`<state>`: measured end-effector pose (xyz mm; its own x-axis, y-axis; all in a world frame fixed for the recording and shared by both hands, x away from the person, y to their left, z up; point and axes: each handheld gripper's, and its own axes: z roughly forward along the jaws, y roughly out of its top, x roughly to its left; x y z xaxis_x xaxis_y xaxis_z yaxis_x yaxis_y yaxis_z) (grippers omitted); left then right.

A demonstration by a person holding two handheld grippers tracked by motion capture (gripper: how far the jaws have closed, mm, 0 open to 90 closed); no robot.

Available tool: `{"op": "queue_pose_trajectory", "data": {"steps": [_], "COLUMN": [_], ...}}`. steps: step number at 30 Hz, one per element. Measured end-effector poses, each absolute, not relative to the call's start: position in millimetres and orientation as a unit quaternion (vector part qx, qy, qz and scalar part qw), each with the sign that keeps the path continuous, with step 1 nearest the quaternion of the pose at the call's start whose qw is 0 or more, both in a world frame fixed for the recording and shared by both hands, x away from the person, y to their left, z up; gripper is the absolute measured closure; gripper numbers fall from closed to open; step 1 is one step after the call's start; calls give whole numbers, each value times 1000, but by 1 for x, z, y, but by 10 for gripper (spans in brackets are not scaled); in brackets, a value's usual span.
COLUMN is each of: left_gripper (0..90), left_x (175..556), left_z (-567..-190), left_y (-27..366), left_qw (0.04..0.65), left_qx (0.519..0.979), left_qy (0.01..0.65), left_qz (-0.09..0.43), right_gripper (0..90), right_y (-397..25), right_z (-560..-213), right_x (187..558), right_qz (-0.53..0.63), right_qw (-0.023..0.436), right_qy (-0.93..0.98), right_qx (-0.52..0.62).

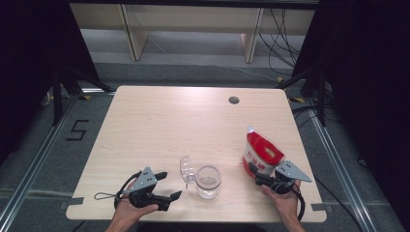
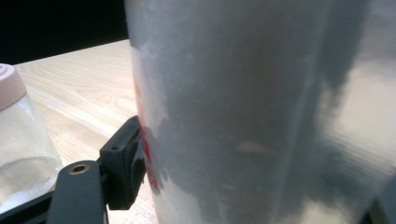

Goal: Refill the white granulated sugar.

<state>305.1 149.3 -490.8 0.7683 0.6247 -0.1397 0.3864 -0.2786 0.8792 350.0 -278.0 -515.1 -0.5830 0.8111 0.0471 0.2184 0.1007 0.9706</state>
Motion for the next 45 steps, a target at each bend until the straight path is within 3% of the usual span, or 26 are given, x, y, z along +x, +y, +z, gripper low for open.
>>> {"op": "queue_pose_trajectory", "data": {"steps": [3, 15, 19, 45], "left_gripper": [158, 158, 158, 158], "left_x": [305, 306, 305, 306], "left_z": [-491, -491, -491, -491], "left_y": [149, 150, 148, 149], "left_qw": [509, 506, 512, 508], "left_qx": [791, 793, 789, 794], "left_qy": [320, 319, 319, 310], "left_qz": [116, 117, 116, 120], "right_gripper": [303, 356, 416, 455], "right_y": [-275, -275, -274, -272], "right_z": [-516, -516, -515, -514], "right_x": [350, 354, 352, 350], "right_qz": [560, 565, 572, 566], "right_qw": [287, 279, 272, 289], "right_qy": [672, 686, 682, 676], "right_qx": [390, 364, 366, 372]}}
